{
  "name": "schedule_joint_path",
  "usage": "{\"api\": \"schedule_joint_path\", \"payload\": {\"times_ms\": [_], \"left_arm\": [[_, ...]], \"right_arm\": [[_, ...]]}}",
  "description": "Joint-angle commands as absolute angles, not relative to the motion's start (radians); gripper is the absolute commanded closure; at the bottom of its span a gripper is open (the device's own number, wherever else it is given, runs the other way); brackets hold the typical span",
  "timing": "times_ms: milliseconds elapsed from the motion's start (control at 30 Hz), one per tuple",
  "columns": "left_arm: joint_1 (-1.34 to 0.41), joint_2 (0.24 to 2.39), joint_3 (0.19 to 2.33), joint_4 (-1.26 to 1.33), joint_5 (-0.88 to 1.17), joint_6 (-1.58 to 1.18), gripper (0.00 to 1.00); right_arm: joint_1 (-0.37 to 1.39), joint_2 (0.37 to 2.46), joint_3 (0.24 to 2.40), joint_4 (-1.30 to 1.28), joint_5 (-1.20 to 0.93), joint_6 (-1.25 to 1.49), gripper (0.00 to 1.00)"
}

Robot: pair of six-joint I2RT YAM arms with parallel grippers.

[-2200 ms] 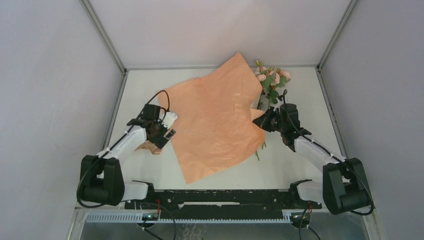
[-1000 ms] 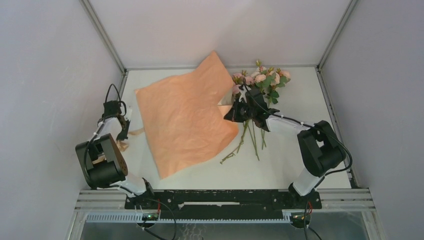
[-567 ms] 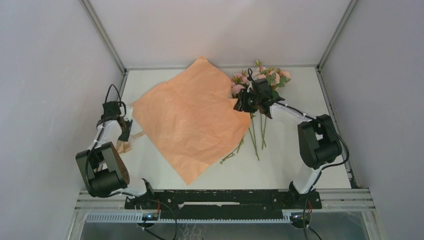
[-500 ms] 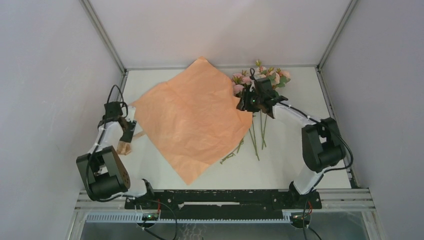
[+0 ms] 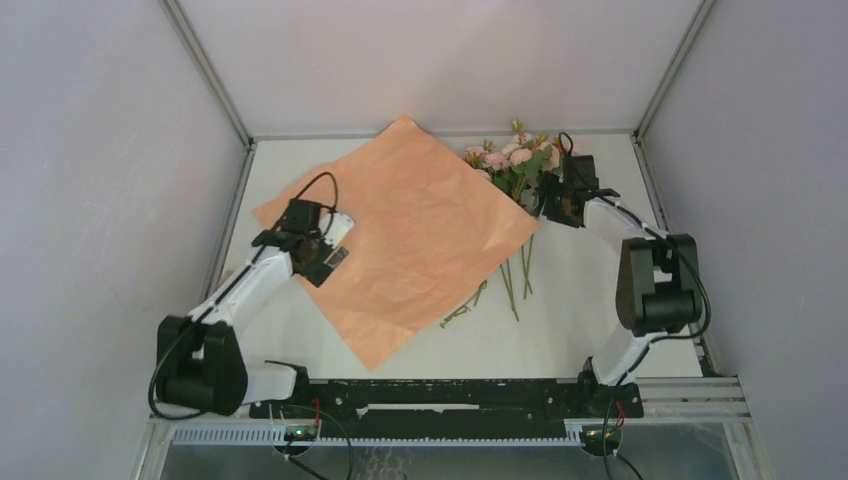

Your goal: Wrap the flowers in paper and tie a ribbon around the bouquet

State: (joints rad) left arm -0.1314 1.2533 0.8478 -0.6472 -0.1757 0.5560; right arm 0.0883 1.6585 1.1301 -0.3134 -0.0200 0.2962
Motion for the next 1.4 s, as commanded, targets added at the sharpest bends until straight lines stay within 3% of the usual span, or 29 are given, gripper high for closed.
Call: {"api": "schedule_joint_path", "payload": {"times_ms": [0,267,433,600,767,1133,1300,1367], "left_arm": [[-0.259,1.415,0.921,-0.544,-0.249,0.51,0.19],[-0.421,1.625,0.93,-0.44,-0.395,0.519,0.19],[-0.471,1.627,0.921,-0.454,-0.375,0.51,0.19],[-0.523,1.655,0.935,-0.473,-0.391,0.51,0.2],[-0.528,1.634,0.961,-0.509,-0.321,0.487,0.2],[-0.523,1.463,1.079,-0.698,-0.106,0.453,0.16],[-0.513,1.4,1.134,-0.766,-0.014,0.422,0.15],[-0.496,1.36,1.176,-0.813,0.135,0.408,0.13]], "right_arm": [[0.075,1.766,1.16,-0.295,-0.082,0.302,0.27],[0.052,1.906,1.293,-0.373,-0.095,0.303,0.51],[0.02,1.941,1.326,-0.428,-0.115,0.295,0.81],[-0.073,1.857,1.312,-0.478,-0.08,0.244,1.0],[-0.153,1.681,1.246,-0.481,-0.083,0.243,1.0],[-0.153,1.255,1.084,-0.457,-0.039,0.266,1.0],[-0.085,1.139,1.078,-0.461,-0.024,0.283,1.0],[-0.012,1.075,1.074,-0.428,-0.023,0.324,1.0]]}}
